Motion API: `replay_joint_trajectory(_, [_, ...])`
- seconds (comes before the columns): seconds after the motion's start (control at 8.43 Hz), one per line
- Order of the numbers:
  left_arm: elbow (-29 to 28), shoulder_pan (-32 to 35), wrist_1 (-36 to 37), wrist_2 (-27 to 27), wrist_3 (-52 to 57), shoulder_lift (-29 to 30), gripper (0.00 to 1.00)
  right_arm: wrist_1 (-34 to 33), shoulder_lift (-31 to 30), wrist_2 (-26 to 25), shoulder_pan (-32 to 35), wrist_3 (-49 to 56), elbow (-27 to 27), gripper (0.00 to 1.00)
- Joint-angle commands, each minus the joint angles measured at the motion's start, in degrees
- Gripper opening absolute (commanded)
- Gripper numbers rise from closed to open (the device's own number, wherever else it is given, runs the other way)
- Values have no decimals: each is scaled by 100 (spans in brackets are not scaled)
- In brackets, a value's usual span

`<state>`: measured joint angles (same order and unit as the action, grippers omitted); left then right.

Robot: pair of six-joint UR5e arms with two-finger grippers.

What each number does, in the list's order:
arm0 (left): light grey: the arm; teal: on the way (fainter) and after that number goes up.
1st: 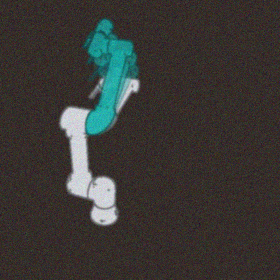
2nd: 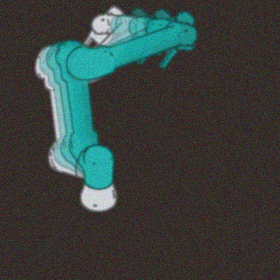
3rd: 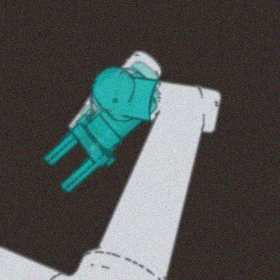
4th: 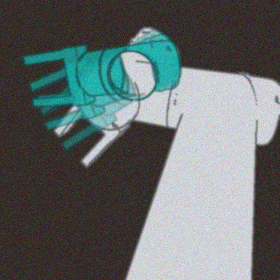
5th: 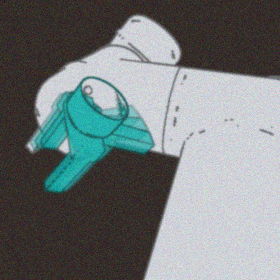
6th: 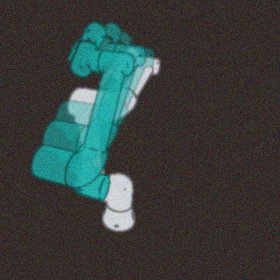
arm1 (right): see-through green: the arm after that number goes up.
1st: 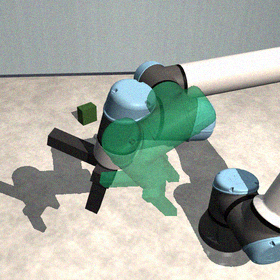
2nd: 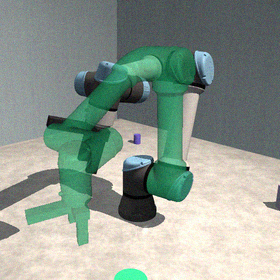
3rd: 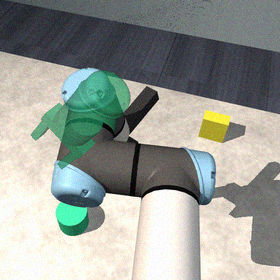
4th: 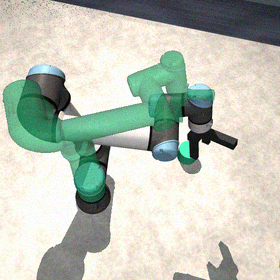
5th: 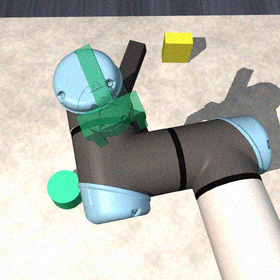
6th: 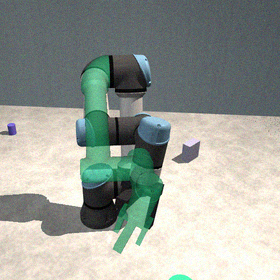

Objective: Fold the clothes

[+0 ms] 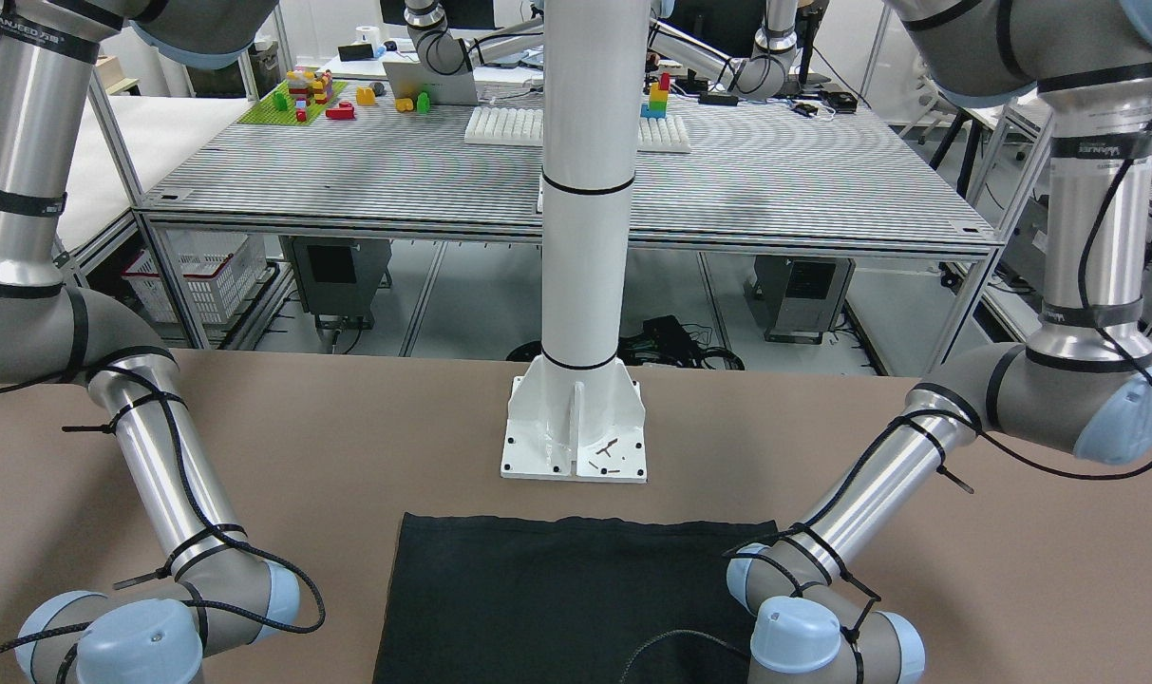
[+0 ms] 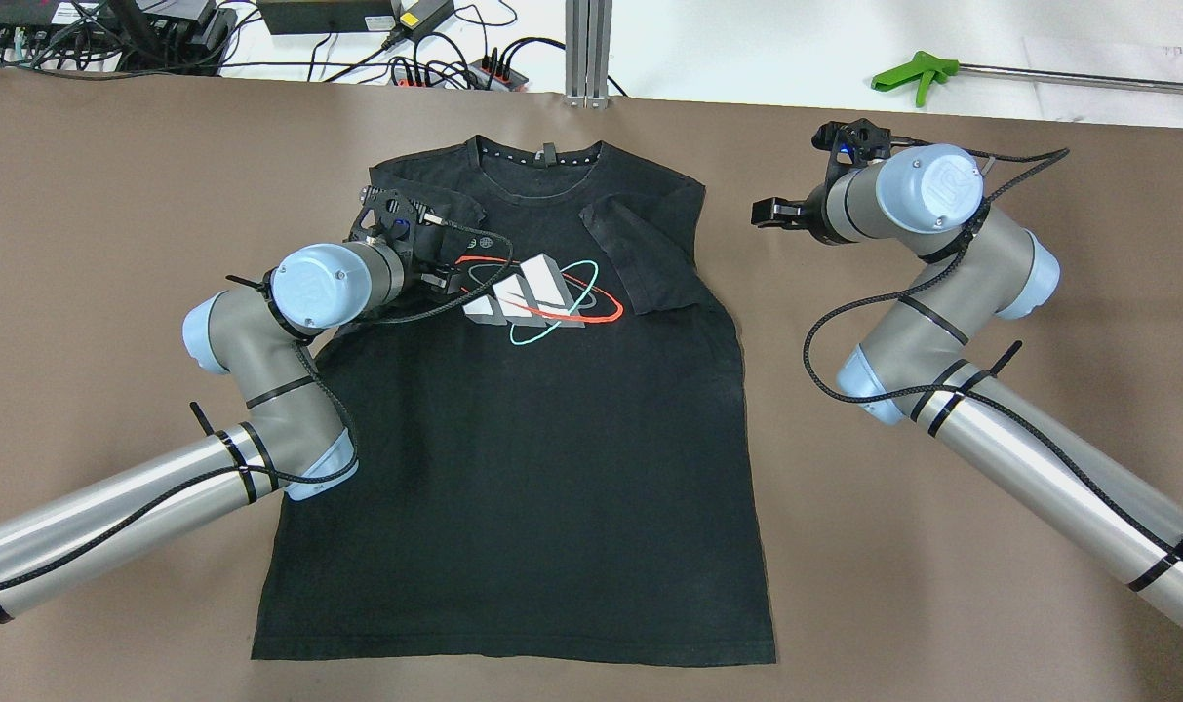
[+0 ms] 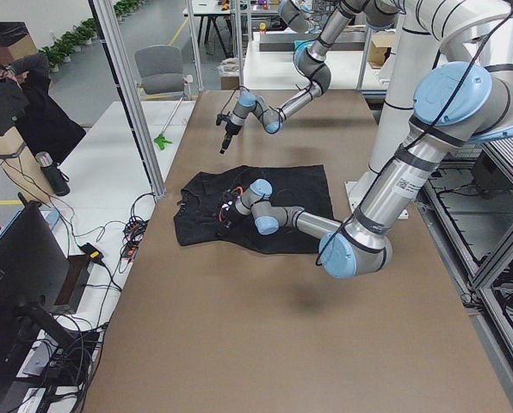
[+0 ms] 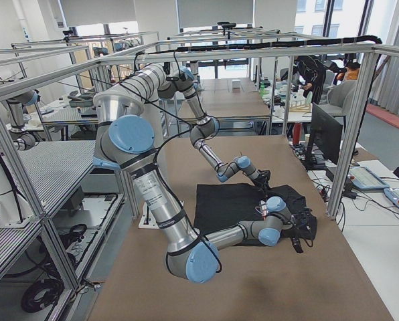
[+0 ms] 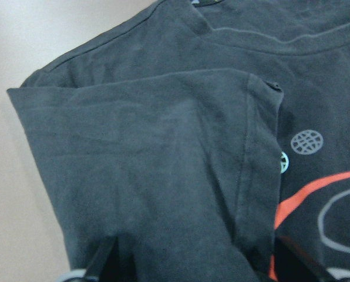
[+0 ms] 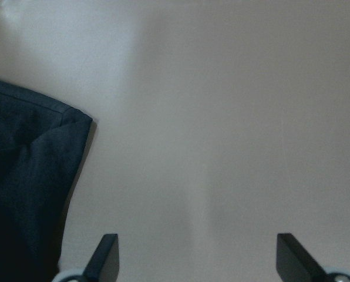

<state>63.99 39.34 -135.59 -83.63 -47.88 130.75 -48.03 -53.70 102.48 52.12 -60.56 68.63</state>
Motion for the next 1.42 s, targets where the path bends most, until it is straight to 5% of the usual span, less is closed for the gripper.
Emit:
replay_joint_trajectory(0.0, [52,222,198,-474,-2,222,94,5,-17,9,0,0,54,94])
replay_joint_trajectory(0.24, [375,749,743,-1398,-2,302,94,5,-78,9,0,9,124,94])
replay_joint_trajectory(0.47, [622,1039,798,-2126,-80,233,94,-57,-498,209,9,-26,945,94])
replay_joint_trajectory(0.71, [1137,1374,640,-3383,-893,-178,94,-48,-1209,1163,9,-148,1948,94])
replay_joint_trajectory(0.95, [2156,1349,622,-3554,-1703,-828,94,22,-1825,1791,-44,-1040,2741,94])
replay_joint_trajectory(1.3, [3555,1209,248,-3898,-2556,-2189,94,694,-2958,1802,-841,-2402,3787,94])
